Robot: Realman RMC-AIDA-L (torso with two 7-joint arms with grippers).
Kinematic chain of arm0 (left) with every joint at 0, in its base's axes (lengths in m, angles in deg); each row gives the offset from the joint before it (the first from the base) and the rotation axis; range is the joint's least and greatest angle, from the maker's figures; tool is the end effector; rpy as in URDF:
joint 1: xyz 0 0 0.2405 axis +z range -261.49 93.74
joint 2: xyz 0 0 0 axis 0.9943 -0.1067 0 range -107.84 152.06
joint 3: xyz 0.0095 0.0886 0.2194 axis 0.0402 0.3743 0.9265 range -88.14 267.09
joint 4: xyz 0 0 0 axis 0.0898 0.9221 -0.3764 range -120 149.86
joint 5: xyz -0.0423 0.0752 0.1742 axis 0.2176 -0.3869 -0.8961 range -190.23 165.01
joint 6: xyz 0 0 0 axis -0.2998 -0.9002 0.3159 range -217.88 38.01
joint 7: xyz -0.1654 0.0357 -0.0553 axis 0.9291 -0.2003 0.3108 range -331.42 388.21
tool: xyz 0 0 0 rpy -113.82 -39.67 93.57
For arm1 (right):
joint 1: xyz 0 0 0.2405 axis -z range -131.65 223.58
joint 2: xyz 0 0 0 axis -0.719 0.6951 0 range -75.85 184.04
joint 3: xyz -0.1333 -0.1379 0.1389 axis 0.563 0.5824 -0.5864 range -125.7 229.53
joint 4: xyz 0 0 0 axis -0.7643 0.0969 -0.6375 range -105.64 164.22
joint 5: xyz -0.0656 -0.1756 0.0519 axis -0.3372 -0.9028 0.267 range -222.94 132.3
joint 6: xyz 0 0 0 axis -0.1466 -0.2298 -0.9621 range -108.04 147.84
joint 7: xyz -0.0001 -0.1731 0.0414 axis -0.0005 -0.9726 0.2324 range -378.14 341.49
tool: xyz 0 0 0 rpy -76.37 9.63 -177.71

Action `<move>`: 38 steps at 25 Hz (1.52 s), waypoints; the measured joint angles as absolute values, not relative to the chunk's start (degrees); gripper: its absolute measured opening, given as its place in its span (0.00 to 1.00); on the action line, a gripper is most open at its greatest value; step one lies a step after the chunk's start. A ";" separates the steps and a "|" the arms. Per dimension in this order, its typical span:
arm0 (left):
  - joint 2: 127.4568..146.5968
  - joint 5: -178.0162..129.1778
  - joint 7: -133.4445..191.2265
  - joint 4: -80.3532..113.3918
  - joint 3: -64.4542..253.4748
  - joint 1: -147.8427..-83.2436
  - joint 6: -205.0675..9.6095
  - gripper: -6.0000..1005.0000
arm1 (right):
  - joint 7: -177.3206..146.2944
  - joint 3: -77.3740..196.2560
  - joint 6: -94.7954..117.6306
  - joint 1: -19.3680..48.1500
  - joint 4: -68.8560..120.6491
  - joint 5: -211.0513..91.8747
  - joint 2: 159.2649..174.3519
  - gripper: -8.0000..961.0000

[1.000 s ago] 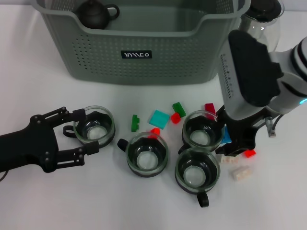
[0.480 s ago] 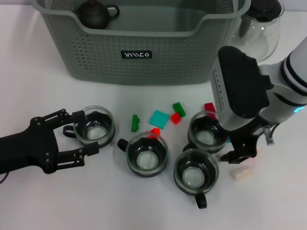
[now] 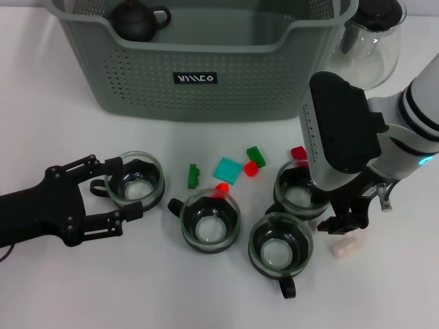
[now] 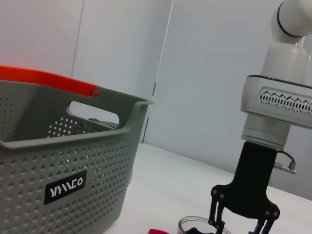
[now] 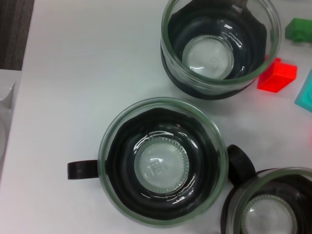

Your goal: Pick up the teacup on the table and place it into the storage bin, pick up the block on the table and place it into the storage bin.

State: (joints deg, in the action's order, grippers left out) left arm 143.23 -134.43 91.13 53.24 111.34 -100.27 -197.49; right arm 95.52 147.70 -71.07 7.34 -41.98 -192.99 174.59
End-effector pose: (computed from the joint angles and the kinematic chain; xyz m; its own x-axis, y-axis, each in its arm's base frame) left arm -0.2723 0.2262 -0.0001 0.7253 0.2736 0.6317 0.4660 -0.8705 -0.1580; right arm 0.1771 0.2987 -0.0764 0.8337 0.0813 0.5462 0.0694 -0.9967 0.0424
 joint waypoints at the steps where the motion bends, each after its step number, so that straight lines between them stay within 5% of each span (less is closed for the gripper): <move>1: 143.23 -134.43 91.14 53.24 111.33 -100.25 -197.50 0.86 | 95.55 147.65 -70.86 7.35 -41.82 -192.96 174.60 0.55; 4: 143.22 -134.43 91.15 53.24 111.38 -100.24 -197.50 0.85 | 95.78 147.27 -70.22 7.35 -41.70 -192.71 174.59 0.54; 15: 143.23 -134.43 91.15 53.25 111.37 -100.16 -197.51 0.85 | 95.51 146.30 -69.75 7.39 -41.30 -190.14 174.51 0.10; 30: 143.22 -134.42 91.15 53.25 110.99 -100.29 -197.44 0.85 | 88.70 113.56 -81.94 7.71 -50.03 -159.92 174.08 0.07; 38: 143.40 -134.42 91.15 52.30 111.06 -100.35 -196.00 0.85 | 97.10 118.02 -56.64 6.52 -50.48 -155.08 174.40 0.07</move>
State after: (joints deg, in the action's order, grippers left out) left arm 143.40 -134.42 91.15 52.30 111.06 -100.35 -196.00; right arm 97.10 118.02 -56.64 6.52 -50.48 -155.08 174.40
